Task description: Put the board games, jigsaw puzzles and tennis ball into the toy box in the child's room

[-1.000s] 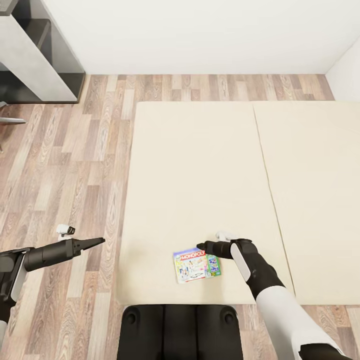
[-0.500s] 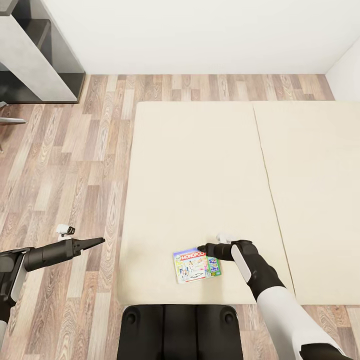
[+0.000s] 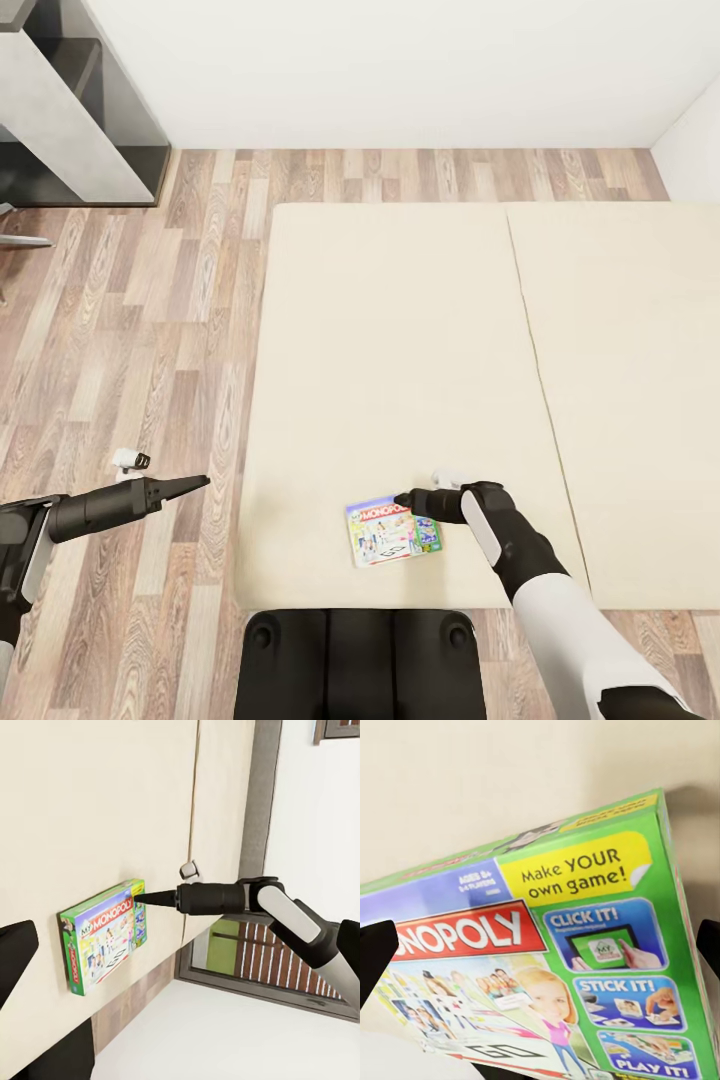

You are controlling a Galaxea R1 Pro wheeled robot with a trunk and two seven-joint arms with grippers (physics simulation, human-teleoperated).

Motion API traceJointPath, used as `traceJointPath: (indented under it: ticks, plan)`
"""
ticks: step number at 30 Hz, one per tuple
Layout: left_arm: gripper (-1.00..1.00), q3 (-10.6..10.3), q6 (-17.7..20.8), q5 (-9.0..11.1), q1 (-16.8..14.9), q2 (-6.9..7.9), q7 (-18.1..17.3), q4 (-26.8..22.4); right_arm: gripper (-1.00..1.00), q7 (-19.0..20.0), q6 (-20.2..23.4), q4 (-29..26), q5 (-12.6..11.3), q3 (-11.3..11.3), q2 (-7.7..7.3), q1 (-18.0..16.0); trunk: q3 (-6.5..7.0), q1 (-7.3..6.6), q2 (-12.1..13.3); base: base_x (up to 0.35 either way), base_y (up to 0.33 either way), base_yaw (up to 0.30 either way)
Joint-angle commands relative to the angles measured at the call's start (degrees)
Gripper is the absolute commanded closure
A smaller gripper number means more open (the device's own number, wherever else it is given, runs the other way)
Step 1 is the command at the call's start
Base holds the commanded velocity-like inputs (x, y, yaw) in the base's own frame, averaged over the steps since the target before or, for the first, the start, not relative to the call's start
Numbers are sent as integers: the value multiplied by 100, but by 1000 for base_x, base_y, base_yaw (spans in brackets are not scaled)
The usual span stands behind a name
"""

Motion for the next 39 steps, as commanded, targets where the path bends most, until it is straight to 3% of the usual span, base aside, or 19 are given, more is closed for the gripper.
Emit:
traceJointPath:
  ticks: [1,39]
  plan:
    - [-100,1,60,-6,-1,1,-24,-1,-100,18,25,-6,15,-1,3,-1,-6,3,-9,0,0,0]
    - [-100,0,59,-18,-1,1,-24,-1,-100,26,16,118,23,-5,15,-1,-6,3,-9,0,75,0]
